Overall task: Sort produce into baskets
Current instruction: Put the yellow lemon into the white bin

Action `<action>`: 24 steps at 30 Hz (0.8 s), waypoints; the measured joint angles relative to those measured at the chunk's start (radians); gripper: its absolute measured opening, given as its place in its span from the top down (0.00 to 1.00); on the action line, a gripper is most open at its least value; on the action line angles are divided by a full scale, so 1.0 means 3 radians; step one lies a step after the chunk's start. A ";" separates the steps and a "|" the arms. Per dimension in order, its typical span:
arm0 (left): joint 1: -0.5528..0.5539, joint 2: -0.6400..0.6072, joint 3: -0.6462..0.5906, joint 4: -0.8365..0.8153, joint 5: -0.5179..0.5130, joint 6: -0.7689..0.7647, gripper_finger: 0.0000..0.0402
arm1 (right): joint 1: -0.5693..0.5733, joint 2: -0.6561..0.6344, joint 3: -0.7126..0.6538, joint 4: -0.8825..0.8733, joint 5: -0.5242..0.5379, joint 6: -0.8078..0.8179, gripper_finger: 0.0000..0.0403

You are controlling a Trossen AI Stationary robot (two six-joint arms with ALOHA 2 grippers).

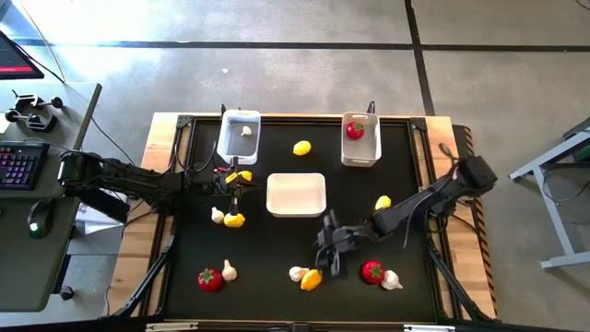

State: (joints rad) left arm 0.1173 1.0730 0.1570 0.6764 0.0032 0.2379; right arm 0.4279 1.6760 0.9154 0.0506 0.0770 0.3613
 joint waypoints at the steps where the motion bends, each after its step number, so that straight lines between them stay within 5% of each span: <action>1: 0.0000 0.0001 0.0000 0.0001 0.0000 0.0000 1.00 | 0.0041 0.0076 0.0067 -0.0002 0.0001 -0.0008 0.28; 7: 0.0000 0.0000 0.0000 0.0002 0.0000 0.0086 1.00 | 0.0235 0.0430 0.0419 -0.0046 0.0002 -0.0097 0.18; 24: 0.0000 0.0000 0.0000 -0.0008 0.0001 0.0031 1.00 | 0.0366 0.0794 0.0557 -0.0171 0.0078 -0.0330 0.18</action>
State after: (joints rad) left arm 0.1173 1.0729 0.1570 0.6741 0.0036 0.2472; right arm 0.5377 1.9142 1.0824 -0.0006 0.1003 0.2622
